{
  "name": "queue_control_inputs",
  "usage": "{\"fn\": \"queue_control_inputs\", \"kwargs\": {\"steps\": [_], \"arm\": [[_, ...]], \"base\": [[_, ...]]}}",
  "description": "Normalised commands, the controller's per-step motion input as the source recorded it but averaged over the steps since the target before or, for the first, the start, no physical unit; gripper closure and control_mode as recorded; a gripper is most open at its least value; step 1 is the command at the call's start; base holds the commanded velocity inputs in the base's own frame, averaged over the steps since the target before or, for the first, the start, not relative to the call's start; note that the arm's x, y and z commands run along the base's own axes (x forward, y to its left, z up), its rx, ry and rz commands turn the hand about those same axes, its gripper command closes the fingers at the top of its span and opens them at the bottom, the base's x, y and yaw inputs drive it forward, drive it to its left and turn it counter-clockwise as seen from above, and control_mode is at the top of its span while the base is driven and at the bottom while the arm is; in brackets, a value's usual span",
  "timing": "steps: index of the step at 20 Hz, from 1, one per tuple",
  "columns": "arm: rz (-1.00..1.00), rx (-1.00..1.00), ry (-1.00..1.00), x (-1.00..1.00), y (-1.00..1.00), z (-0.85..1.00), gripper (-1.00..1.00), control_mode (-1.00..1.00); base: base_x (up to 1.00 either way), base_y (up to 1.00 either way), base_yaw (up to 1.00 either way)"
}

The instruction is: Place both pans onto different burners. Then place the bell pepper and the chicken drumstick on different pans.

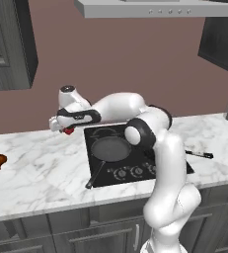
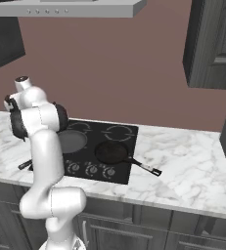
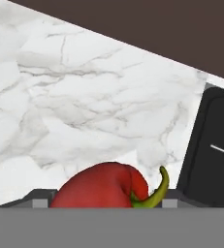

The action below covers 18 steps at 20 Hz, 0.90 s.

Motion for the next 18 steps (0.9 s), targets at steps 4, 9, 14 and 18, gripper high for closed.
{"fn": "queue_control_inputs", "kwargs": {"steps": [4, 9, 14, 18], "arm": [[-0.02, 0.01, 0.00, -0.55, -0.77, 0.27, 1.00, -1.00], [-0.05, 0.05, 0.00, -0.67, -0.79, 0.27, 1.00, -1.00], [-0.06, 0.06, 0.00, -0.62, -0.77, 0.31, 1.00, -1.00], [-0.06, 0.05, 0.00, -0.50, -0.70, 0.39, 1.00, -1.00]], "base": [[0.00, 0.00, 0.00], [0.00, 0.00, 0.00], [0.00, 0.00, 0.00], [0.00, 0.00, 0.00]]}}
